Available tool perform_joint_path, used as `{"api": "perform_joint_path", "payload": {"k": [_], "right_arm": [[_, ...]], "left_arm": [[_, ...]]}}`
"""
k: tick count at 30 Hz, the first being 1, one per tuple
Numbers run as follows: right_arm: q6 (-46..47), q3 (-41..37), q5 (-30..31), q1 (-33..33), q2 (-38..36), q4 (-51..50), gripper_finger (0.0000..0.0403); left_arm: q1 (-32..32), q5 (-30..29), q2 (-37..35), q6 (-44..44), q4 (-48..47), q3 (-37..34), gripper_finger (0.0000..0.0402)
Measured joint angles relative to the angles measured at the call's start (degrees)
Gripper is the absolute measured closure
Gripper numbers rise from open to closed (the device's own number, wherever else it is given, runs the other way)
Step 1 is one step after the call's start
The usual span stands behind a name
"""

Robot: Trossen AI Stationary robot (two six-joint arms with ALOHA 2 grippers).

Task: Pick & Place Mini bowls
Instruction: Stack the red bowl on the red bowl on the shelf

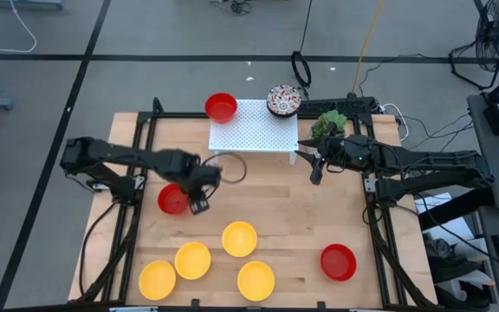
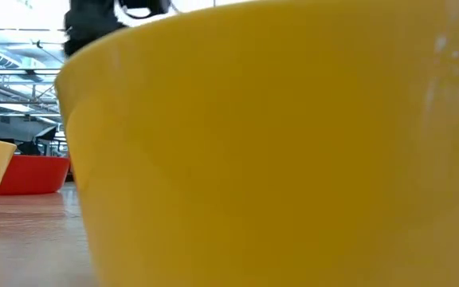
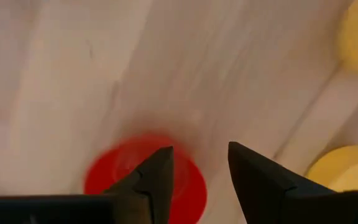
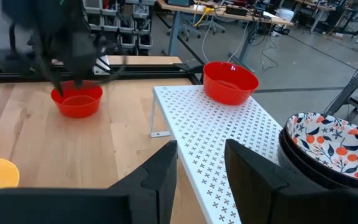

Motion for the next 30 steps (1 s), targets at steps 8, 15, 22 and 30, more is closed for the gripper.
{"api": "perform_joint_path", "payload": {"k": [8, 15, 22, 30], "right_arm": [[0.04, 0.00, -0.02, 0.00, 0.00, 0.00, 0.0282], [0.07, 0.00, -0.02, 0.00, 0.00, 0.52, 0.0282], [0.07, 0.00, -0.01, 0.00, 0.01, 1.04, 0.0282], [0.08, 0.00, -0.02, 0.00, 0.01, 0.93, 0.0282]], "left_arm": [[-5.98, 0.78, 0.04, -11.34, 6.21, -13.72, 0.0245], [-7.49, 1.00, 0.04, -14.94, 12.81, -19.68, 0.0245], [-7.74, -6.11, 0.04, -11.53, 12.86, -20.14, 0.0285], [-7.80, -3.95, 0.04, -6.69, 11.86, -17.17, 0.0389]]}}
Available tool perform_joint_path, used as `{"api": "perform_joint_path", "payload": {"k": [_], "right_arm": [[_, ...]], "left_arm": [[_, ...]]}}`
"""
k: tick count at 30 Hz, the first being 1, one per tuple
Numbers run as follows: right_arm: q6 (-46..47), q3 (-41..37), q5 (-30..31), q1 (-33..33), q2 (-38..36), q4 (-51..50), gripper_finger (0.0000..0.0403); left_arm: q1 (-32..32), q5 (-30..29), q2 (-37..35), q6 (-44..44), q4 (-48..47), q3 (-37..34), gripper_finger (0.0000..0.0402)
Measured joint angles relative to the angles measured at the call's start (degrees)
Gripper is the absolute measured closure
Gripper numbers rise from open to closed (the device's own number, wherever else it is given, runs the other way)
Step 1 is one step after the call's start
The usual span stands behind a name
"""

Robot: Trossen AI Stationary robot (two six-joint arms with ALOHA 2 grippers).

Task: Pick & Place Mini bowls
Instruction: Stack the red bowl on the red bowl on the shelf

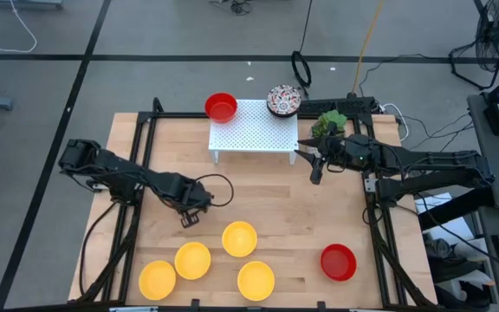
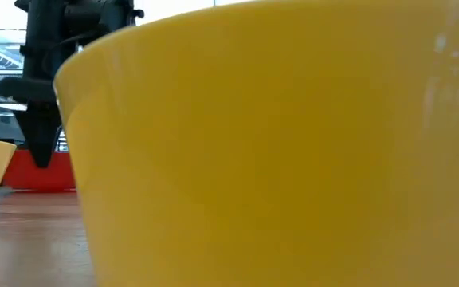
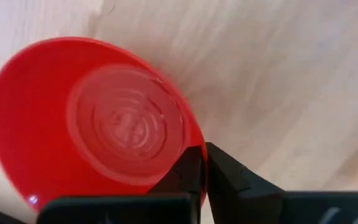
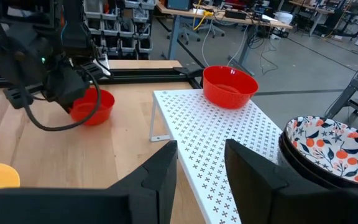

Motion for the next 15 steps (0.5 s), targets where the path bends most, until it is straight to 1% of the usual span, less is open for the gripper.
{"api": "perform_joint_path", "payload": {"k": [4, 7, 10, 13, 15], "right_arm": [[0.01, 0.00, 0.00, 0.00, 0.00, -0.05, 0.0282], [0.00, 0.00, 0.00, 0.00, 0.02, -0.09, 0.0282], [0.00, 0.00, 0.00, 0.00, 0.02, -0.10, 0.0282], [-0.02, 0.00, 0.00, 0.00, 0.02, -0.10, 0.0282], [0.00, 0.00, 0.00, 0.00, -0.01, -0.12, 0.0282]], "left_arm": [[-0.63, 0.34, 0.00, 4.20, -1.99, 4.18, 0.0384], [-0.75, 0.33, 0.00, 8.12, -5.53, 9.39, 0.0394], [-0.75, -0.12, 0.00, 11.82, -8.85, 15.66, 0.0389], [-0.73, -3.40, 0.00, 17.75, -11.41, 22.14, 0.0376], [-0.27, -7.50, 0.00, 22.29, -11.94, 26.09, 0.0373]]}}
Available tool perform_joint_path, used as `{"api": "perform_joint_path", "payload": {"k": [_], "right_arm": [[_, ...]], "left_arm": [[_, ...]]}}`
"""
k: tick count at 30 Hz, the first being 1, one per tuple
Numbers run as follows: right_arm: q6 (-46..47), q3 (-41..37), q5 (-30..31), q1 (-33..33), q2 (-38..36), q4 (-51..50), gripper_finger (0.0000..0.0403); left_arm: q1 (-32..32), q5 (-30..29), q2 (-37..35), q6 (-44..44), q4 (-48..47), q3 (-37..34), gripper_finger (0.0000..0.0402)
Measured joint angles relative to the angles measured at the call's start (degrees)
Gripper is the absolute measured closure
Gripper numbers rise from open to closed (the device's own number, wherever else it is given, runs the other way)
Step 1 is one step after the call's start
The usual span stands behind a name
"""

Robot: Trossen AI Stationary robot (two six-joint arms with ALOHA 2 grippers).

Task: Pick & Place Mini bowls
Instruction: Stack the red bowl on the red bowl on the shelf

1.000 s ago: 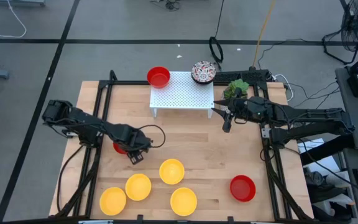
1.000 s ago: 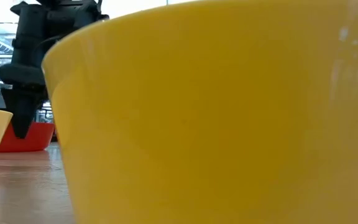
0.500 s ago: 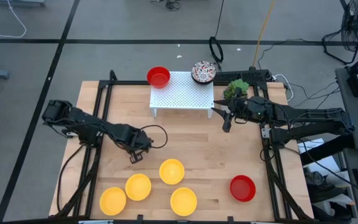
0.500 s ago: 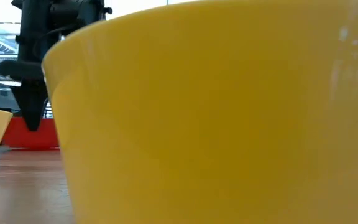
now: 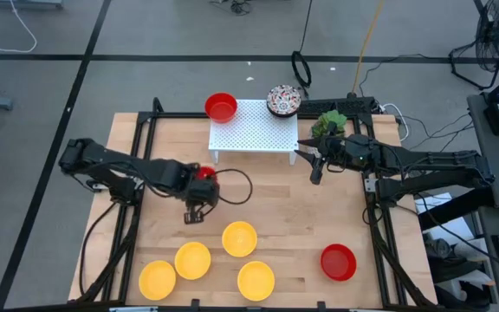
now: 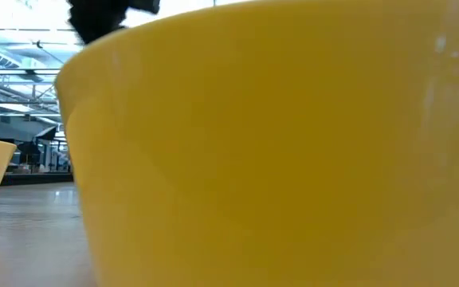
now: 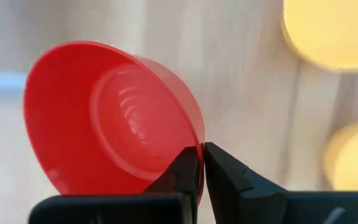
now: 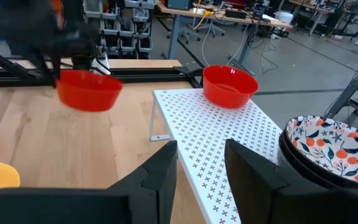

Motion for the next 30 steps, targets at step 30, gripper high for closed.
{"api": "perform_joint_path", "payload": {"k": [30], "right_arm": [[3.46, 0.00, -0.03, 0.04, 0.01, -2.12, 0.0282]], "left_arm": [[40.05, -4.34, 7.76, 34.62, 22.82, 11.68, 0.0371]]}}
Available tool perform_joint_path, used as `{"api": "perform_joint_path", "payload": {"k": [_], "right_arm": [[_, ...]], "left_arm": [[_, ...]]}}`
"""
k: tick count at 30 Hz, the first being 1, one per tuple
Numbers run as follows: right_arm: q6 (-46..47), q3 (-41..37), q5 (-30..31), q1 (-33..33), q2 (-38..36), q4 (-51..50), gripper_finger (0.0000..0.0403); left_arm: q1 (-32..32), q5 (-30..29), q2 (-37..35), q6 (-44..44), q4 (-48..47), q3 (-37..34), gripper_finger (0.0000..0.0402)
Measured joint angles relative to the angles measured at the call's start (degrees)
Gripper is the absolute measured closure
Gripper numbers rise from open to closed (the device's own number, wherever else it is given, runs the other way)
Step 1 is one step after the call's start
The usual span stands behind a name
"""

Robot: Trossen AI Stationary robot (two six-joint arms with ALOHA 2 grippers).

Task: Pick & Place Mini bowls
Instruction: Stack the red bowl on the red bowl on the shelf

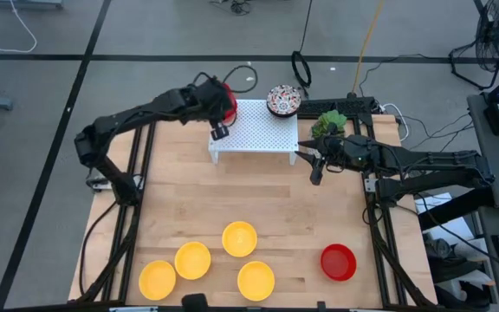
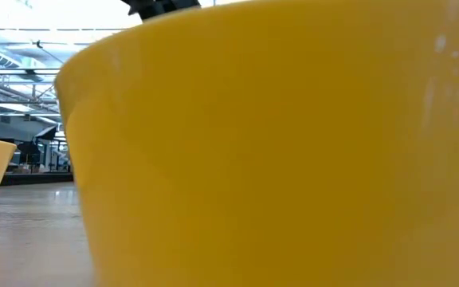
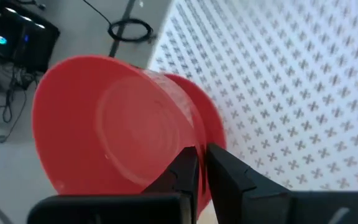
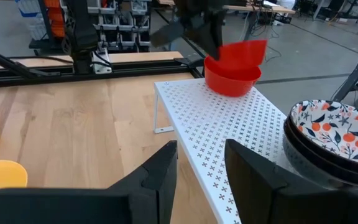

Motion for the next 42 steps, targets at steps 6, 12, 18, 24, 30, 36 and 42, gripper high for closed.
{"api": "perform_joint_path", "payload": {"k": [6, 12, 18, 24, 30, 36, 42], "right_arm": [[-0.10, 0.00, 0.01, 0.00, 0.00, -0.46, 0.0282], [-0.33, 0.00, 0.01, 0.00, -0.01, -0.42, 0.0282], [-0.44, 0.00, 0.01, 0.00, -0.01, -0.44, 0.0282], [-0.45, 0.00, 0.01, 0.00, -0.01, -0.48, 0.0282], [-0.44, 0.00, 0.01, 0.00, 0.01, -0.48, 0.0282], [0.24, 0.00, 0.01, 0.00, -0.01, -0.48, 0.0282], [1.03, 0.00, -0.08, 0.14, -0.01, -0.48, 0.0282]], "left_arm": [[-0.25, -0.31, 4.31, 3.03, 1.24, 0.00, 0.0371], [-0.52, -0.42, 5.34, 5.44, 4.17, 0.00, 0.0371], [-0.47, -1.85, 4.76, 3.67, 3.45, 0.00, 0.0371], [-1.65, -3.85, 4.78, 2.32, 3.87, 0.00, 0.0370], [-3.59, -8.71, 4.69, 2.31, 3.95, 0.00, 0.0352], [-4.40, -11.65, 4.65, 2.35, 3.95, 0.00, 0.0288], [-6.20, -19.51, 3.75, 4.38, 3.71, -0.02, 0.0232]]}}
